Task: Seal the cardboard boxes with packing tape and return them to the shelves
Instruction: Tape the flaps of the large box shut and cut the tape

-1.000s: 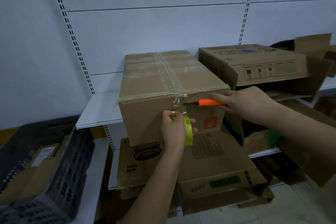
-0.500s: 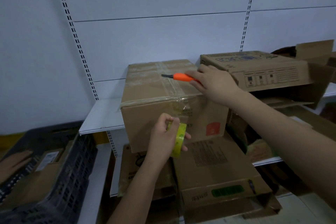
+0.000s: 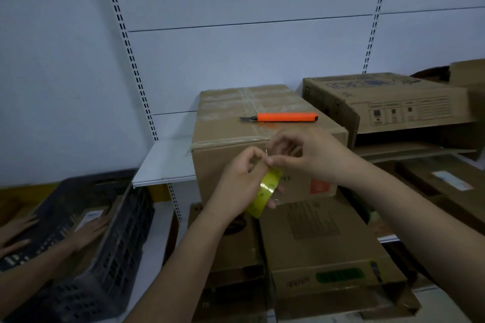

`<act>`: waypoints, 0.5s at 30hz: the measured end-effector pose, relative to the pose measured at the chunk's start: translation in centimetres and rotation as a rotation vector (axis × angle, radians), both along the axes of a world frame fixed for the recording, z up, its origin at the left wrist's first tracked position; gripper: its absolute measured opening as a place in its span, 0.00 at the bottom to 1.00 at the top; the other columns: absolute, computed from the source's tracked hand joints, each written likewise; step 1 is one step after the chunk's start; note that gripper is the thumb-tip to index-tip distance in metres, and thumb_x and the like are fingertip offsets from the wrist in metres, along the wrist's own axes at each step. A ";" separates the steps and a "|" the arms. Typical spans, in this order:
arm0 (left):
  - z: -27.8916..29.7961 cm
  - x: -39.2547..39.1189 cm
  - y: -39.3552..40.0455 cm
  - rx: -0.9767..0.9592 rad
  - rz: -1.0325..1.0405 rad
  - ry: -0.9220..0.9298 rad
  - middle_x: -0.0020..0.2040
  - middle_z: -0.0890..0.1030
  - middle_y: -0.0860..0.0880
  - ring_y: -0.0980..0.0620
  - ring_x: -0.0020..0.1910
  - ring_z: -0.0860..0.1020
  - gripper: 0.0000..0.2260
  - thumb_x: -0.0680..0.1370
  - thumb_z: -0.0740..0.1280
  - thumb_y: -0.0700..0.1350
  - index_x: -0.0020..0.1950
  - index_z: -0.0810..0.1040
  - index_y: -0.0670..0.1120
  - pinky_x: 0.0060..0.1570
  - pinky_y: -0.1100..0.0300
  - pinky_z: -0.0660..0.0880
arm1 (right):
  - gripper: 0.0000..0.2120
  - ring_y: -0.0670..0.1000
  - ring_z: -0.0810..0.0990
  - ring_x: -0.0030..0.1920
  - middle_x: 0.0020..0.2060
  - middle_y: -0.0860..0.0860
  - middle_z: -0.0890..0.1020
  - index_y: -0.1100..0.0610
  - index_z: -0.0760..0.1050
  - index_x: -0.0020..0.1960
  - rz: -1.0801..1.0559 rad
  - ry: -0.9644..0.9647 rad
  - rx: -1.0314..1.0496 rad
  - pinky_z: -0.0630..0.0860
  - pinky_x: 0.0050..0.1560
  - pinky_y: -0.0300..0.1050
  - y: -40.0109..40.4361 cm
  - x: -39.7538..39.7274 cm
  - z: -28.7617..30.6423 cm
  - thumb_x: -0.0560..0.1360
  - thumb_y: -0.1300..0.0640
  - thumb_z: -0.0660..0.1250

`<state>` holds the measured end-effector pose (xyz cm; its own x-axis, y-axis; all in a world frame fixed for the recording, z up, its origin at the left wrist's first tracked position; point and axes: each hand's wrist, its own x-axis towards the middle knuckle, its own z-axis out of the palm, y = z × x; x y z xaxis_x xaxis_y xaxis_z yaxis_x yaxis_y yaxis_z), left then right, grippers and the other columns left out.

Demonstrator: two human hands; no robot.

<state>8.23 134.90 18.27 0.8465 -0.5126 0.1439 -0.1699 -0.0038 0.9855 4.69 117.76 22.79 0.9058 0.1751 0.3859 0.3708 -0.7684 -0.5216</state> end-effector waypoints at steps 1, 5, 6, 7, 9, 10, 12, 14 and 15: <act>0.3 -0.1 0.0 0.007 -0.033 0.018 0.38 0.83 0.39 0.45 0.24 0.79 0.06 0.84 0.60 0.44 0.51 0.70 0.43 0.25 0.59 0.75 | 0.08 0.40 0.81 0.41 0.38 0.44 0.84 0.51 0.83 0.48 -0.039 -0.018 0.045 0.74 0.40 0.31 -0.3 -0.1 -0.5 0.73 0.48 0.74; 1.1 -0.5 0.1 0.057 -0.120 0.021 0.34 0.82 0.39 0.45 0.26 0.79 0.08 0.84 0.59 0.41 0.63 0.70 0.43 0.29 0.57 0.76 | 0.04 0.40 0.79 0.36 0.33 0.45 0.83 0.49 0.83 0.39 -0.160 -0.086 0.228 0.73 0.38 0.33 -1.2 0.2 -1.6 0.73 0.54 0.76; 1.2 -0.6 0.1 0.072 -0.107 0.003 0.34 0.82 0.39 0.46 0.26 0.79 0.12 0.84 0.60 0.42 0.67 0.68 0.43 0.29 0.57 0.76 | 0.05 0.40 0.78 0.35 0.33 0.46 0.83 0.49 0.83 0.39 -0.172 -0.095 0.249 0.73 0.37 0.32 -1.3 0.6 -1.9 0.73 0.55 0.76; 1.1 -0.6 0.2 0.097 -0.074 -0.018 0.34 0.82 0.41 0.46 0.27 0.80 0.17 0.84 0.62 0.43 0.72 0.65 0.45 0.28 0.58 0.76 | 0.06 0.39 0.78 0.35 0.33 0.46 0.83 0.49 0.82 0.38 -0.169 -0.087 0.289 0.72 0.38 0.32 -1.2 0.9 -2.3 0.73 0.56 0.76; 1.0 -0.4 0.5 0.183 0.014 -0.076 0.34 0.84 0.43 0.46 0.29 0.82 0.28 0.82 0.65 0.45 0.78 0.56 0.55 0.29 0.59 0.76 | 0.08 0.39 0.78 0.36 0.34 0.45 0.84 0.49 0.82 0.37 -0.135 -0.029 0.432 0.73 0.41 0.33 -0.9 2.1 -3.3 0.72 0.59 0.76; 1.0 -0.3 0.7 0.224 0.047 -0.102 0.35 0.84 0.45 0.46 0.30 0.83 0.31 0.82 0.66 0.46 0.80 0.53 0.57 0.30 0.59 0.77 | 0.08 0.40 0.80 0.39 0.36 0.44 0.85 0.49 0.82 0.38 -0.116 0.011 0.513 0.75 0.44 0.35 -0.7 2.6 -3.9 0.72 0.60 0.76; 1.0 0.1 1.0 0.271 0.073 -0.128 0.36 0.85 0.47 0.45 0.32 0.84 0.33 0.81 0.67 0.46 0.81 0.52 0.57 0.33 0.55 0.79 | 0.06 0.44 0.84 0.47 0.43 0.47 0.87 0.52 0.83 0.40 -0.081 0.055 0.626 0.78 0.52 0.38 -0.5 3.6 -5.0 0.73 0.62 0.75; 0.9 0.4 1.1 0.291 0.067 -0.137 0.37 0.85 0.48 0.45 0.33 0.85 0.34 0.81 0.67 0.45 0.81 0.52 0.56 0.37 0.51 0.82 | 0.05 0.45 0.84 0.51 0.47 0.49 0.87 0.55 0.83 0.42 -0.048 0.059 0.678 0.78 0.54 0.38 -0.7 4.1 -5.8 0.74 0.64 0.73; 0.7 0.5 1.2 0.299 0.056 -0.139 0.37 0.85 0.48 0.45 0.34 0.85 0.35 0.80 0.68 0.45 0.81 0.51 0.56 0.39 0.50 0.83 | 0.06 0.44 0.84 0.50 0.48 0.50 0.87 0.56 0.83 0.43 -0.034 0.060 0.691 0.77 0.54 0.36 -0.8 4.2 -6.0 0.74 0.65 0.72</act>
<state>8.73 136.07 19.00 0.8572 -0.5031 0.1104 -0.2942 -0.3024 0.9066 8.85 116.92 16.79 0.9298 -0.1216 0.3474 0.3072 -0.2633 -0.9145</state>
